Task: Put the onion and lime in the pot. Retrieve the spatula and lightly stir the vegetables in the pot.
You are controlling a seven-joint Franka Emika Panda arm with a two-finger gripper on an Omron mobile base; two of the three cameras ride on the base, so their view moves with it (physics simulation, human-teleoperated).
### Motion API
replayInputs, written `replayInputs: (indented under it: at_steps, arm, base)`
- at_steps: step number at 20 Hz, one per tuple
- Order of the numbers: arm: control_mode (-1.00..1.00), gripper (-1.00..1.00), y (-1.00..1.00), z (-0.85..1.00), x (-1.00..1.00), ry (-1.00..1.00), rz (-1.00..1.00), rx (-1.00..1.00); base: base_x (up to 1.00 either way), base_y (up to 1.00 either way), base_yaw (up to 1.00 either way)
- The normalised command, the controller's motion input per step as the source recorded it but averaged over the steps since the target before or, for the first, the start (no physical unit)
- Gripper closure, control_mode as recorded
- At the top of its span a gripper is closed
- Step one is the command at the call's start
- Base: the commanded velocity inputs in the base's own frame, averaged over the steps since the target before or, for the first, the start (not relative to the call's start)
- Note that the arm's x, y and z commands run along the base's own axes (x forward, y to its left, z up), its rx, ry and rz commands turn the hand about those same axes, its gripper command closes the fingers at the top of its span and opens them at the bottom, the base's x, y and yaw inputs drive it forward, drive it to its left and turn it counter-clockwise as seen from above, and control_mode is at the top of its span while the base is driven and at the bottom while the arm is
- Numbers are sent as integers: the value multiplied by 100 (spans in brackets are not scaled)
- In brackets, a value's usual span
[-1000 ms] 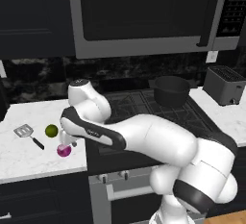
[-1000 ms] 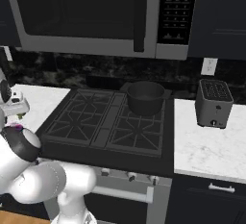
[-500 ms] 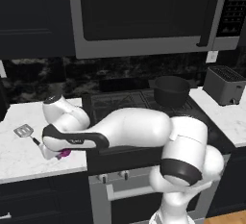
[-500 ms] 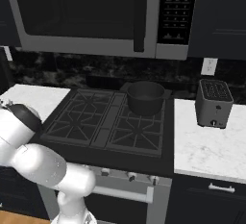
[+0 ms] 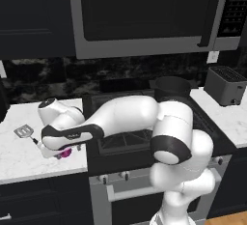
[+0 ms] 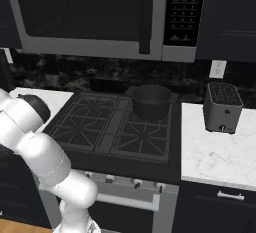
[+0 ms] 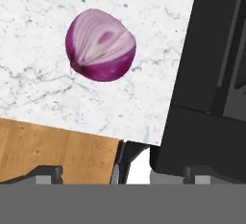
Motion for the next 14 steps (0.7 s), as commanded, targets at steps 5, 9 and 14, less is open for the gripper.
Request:
replayInputs:
  at_steps: [5,9,14]
  arm:
    - [-100,-100,0,-26,32,0,-15,0]
    - [-100,-100,5,-29,24,-6,-1,2]
    - [-100,-100,13,-21,27,-11,0,1]
  base:
    - [0,0,0]
    - [0,0,0]
    - [0,0,0]
